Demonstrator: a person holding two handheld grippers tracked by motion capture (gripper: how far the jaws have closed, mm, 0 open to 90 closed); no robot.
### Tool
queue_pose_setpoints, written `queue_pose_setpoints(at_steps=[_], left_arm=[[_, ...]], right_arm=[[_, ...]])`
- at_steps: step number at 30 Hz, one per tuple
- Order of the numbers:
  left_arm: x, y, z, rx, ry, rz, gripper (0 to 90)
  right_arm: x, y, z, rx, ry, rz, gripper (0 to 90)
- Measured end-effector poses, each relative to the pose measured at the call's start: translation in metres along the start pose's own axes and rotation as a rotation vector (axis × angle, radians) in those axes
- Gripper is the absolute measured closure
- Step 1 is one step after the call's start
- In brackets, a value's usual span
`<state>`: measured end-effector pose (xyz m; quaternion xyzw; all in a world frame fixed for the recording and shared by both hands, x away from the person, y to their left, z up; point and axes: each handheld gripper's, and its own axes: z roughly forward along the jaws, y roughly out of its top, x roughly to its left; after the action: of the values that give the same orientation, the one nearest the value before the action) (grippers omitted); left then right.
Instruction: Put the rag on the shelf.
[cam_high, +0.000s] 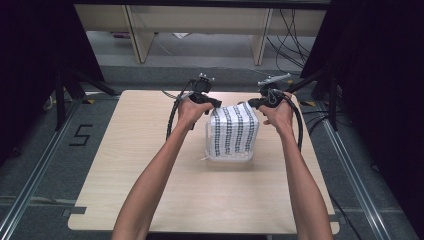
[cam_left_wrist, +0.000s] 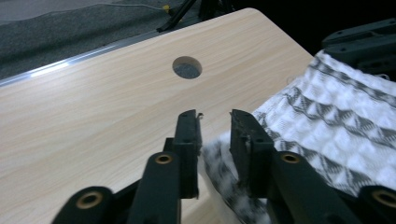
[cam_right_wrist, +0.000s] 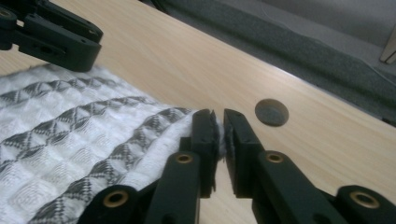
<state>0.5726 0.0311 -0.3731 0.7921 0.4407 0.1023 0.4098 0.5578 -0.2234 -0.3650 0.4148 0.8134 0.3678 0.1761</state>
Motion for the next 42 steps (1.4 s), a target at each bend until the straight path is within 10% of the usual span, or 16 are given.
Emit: queue_pose_setpoints(at_steps=[22, 42], left_arm=[[0.019, -0.001, -0.044, -0.077, 0.033, -0.014, 62.1], [0.005, -0.008, -0.099, -0.176, 0.102, 0.029, 37.5]], right_arm=[[-0.013, -0.006, -0.027, -0.035, -0.024, 0.085, 68.5], [0.0, -0.009, -0.063, -0.14, -0.052, 0.041, 44.9]])
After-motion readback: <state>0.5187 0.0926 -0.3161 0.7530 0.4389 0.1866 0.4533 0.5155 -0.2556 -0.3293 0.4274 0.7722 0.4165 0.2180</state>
